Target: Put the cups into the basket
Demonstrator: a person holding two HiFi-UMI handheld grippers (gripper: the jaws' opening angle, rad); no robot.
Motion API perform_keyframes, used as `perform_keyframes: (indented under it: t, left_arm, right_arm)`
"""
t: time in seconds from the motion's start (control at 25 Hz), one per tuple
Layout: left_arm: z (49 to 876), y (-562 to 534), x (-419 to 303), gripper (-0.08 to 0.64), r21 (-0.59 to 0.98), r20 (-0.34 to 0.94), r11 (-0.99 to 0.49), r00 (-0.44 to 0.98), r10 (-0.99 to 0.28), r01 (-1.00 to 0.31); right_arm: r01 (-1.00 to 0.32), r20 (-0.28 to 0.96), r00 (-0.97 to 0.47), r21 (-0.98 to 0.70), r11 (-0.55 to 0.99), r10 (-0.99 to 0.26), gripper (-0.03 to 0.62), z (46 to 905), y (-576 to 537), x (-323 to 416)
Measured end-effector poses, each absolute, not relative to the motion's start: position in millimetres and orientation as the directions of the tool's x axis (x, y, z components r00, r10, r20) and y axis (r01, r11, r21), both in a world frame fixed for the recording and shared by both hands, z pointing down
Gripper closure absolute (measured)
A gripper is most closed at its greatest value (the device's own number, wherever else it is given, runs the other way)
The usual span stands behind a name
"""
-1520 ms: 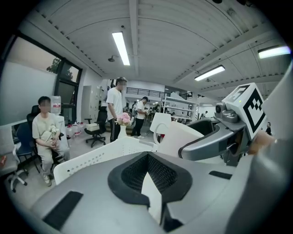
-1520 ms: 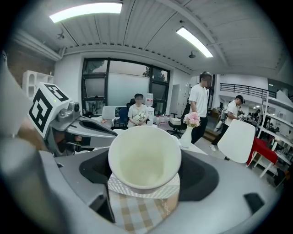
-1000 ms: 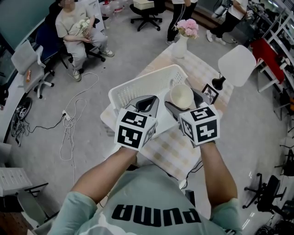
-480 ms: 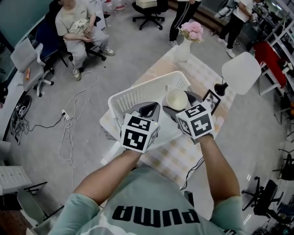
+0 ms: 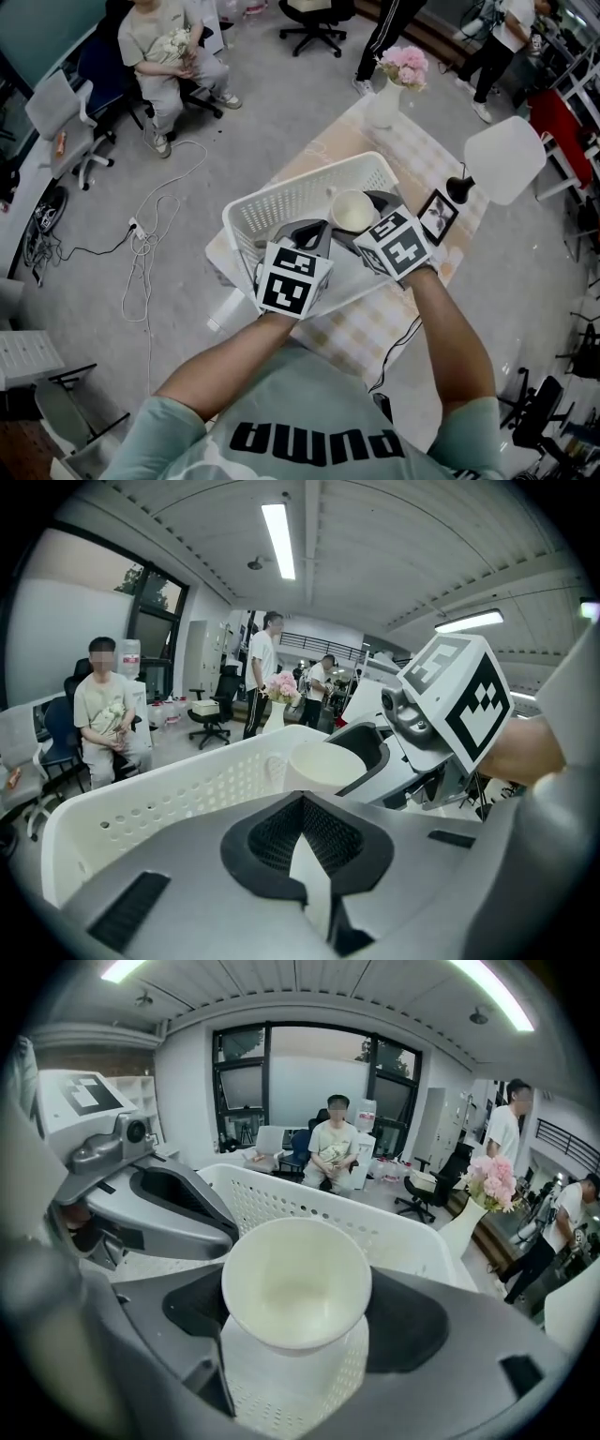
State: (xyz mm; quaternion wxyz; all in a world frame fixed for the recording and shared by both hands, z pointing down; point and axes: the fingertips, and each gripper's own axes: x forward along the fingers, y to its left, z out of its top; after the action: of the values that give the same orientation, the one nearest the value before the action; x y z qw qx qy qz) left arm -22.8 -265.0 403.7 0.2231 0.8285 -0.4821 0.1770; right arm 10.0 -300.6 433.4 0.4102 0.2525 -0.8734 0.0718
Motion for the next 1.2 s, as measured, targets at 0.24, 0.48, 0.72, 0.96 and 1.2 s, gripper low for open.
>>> perform_keyframes:
  t: [0.24, 0.48, 0.72, 0.96, 1.2]
  left_arm:
    - [412, -270, -25, 0.555, 0.179, 0.528, -0.419, 0.446, -0.723, -0.89]
    - [432, -273, -24, 0.555, 0.218, 0.555, -0.367, 0.424, -0.716, -0.904]
    - [460, -276, -32, 0.555, 0.253, 0.599, -0.312, 0.401, -0.693, -0.916]
    - [469, -282, -38, 0.555, 0.273, 0.619, -0.279, 0.39, -0.681, -0.921]
    - [477, -285, -38, 0.555, 0.28, 0.63, -0.271, 0.389, -0.672, -0.921]
  right_arm:
    - [-0.435, 0.778, -0.544, 0.059, 0.899, -0.314, 0.193, 455, -310, -6]
    - [-0.419, 0.807, -0.52, 0.044, 0.907, -0.279, 0.193, 483, -321, -7]
    - [-0.41, 0.845, -0.482, 0.016, 0.912, -0.231, 0.193, 525, -318, -5]
    - [-0.398, 0.881, -0.422, 0.032, 0.917, -0.214, 0.193, 548, -323, 1]
    - [-0.393, 0.908, -0.376, 0.026, 0.919, -0.186, 0.193, 561, -318, 2]
